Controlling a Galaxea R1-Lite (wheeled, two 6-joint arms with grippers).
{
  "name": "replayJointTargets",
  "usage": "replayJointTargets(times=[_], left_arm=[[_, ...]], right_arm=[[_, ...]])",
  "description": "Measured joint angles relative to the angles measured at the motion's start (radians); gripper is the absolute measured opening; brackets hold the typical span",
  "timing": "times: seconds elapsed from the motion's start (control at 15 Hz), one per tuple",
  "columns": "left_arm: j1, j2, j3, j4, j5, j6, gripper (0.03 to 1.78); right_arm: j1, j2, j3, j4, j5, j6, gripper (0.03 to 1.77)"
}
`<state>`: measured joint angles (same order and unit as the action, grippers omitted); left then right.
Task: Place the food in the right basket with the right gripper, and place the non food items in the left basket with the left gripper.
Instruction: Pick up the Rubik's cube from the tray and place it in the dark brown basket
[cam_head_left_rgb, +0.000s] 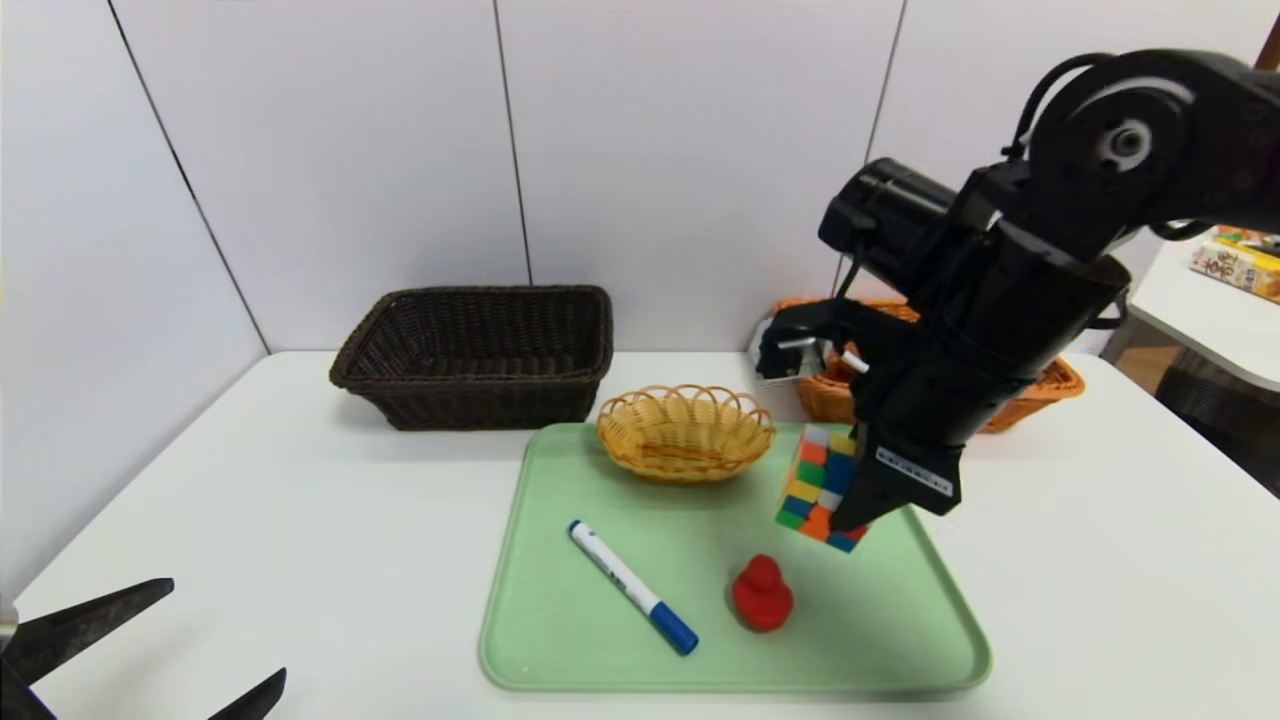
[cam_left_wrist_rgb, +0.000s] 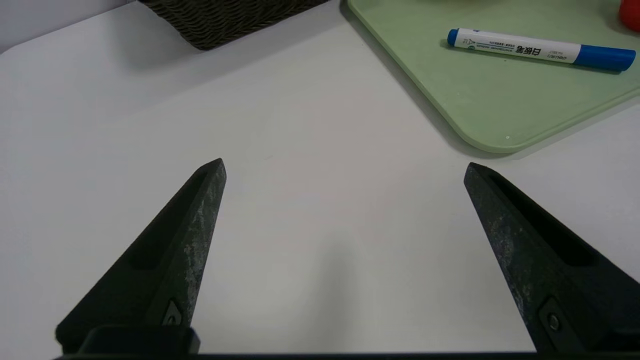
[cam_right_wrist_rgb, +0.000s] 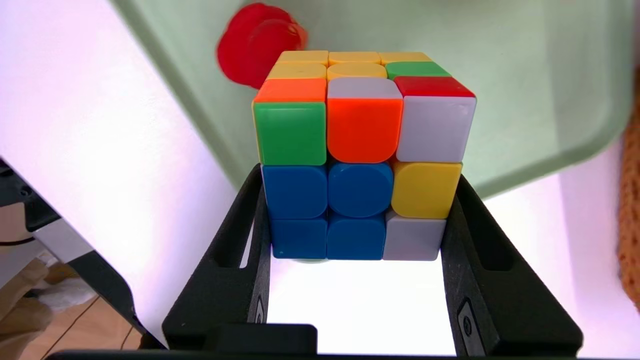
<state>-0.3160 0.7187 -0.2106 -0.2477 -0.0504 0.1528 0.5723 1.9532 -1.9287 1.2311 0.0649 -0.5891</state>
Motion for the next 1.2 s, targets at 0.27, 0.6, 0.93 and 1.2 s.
replayJointTargets(times=[0.27, 0.6, 0.93, 1.2], left_arm=[[0.0, 0.011, -0.021, -0.001, 0.001, 0.001, 1.69], [0.0, 0.016, -0.031, -0.005, 0.004, 0.007, 1.69], [0.0, 0.018, -0.047, -0.003, 0.005, 0.012, 1.69], [0.0, 0.021, -0.047, -0.001, 0.001, 0.016, 1.69]], right_arm=[[0.018, -0.094, -0.021, -0.095, 0.013, -0.008, 0.92], [0.024, -0.15, -0.023, -0.356, 0.068, 0.006, 0.92], [0.061, -0.126, -0.017, -0.749, 0.111, 0.079, 0.92], [0.106, -0.034, -0.018, -1.015, 0.109, 0.12, 0.92]])
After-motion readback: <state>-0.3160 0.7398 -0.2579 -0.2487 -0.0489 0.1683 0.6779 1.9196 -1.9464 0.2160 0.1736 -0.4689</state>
